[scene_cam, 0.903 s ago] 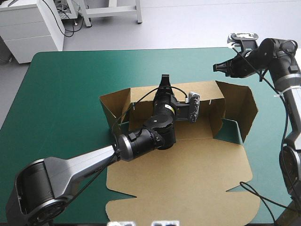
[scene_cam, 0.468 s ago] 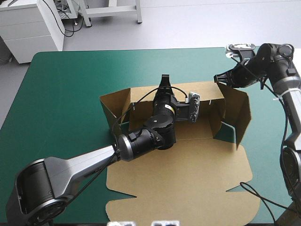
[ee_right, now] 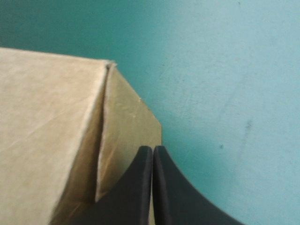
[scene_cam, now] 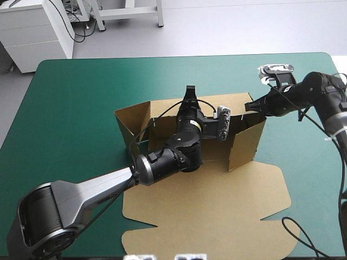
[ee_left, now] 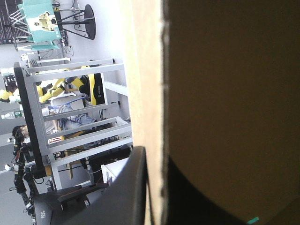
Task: Fold the box
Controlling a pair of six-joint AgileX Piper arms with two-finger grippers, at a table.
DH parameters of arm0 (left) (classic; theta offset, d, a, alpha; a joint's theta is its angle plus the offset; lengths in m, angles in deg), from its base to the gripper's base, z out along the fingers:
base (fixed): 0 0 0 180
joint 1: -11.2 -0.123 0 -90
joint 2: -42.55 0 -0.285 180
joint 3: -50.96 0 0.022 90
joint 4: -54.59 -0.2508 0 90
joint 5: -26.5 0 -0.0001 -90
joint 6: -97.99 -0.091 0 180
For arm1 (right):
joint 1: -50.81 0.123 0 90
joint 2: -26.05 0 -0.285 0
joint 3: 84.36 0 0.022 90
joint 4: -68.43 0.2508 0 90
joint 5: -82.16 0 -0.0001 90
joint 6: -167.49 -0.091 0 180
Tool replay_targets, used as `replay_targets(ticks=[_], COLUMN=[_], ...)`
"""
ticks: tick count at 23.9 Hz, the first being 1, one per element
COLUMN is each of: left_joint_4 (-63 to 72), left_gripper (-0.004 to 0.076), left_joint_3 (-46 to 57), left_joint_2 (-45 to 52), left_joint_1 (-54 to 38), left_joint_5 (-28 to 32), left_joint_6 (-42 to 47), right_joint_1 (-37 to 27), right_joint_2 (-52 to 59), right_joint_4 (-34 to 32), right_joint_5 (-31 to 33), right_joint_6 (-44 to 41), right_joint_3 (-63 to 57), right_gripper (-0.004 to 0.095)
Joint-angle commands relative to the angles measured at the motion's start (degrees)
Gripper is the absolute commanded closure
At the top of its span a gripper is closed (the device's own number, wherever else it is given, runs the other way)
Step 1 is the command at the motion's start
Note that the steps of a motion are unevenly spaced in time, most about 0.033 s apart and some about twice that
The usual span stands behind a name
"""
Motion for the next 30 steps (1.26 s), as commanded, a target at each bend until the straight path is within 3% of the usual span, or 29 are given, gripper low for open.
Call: replay_targets(ticks=[1,9,18,23,30], left_joint_4=[2.6,2.6,2.6,2.6,2.4], left_gripper=[0.0731,0.0731,0.0731,0.0731,0.0731], left_joint_3=[-0.6,-0.6,-0.6,-0.6,-0.6], left_joint_2=[1.5,1.5,1.5,1.5,1.5], left_joint_1=[1.1,1.1,1.1,1.1,1.1], left_joint_5=[2.9,3.0,3.3,3.3,3.9], left_joint_6=[0.6,0.5,0.5,0.5,0.5], right_joint_1=[0.0,0.0,0.0,0.0,0.0], right_joint_2=[6.2,14.2,16.4,16.5,16.5], right_joint_4=[5.7,11.5,12.3,7.2,8.6], right_joint_5=[-7.7,-20.6,-16.0,-11.2,-9.0], right_joint_6=[6.2,14.1,19.3,19.7,25.4], right_joint_3=[-5.0,-18.3,-20.3,-20.3,-20.3], right_gripper=[0.0912,0.0912,0.0899,0.0554,0.053])
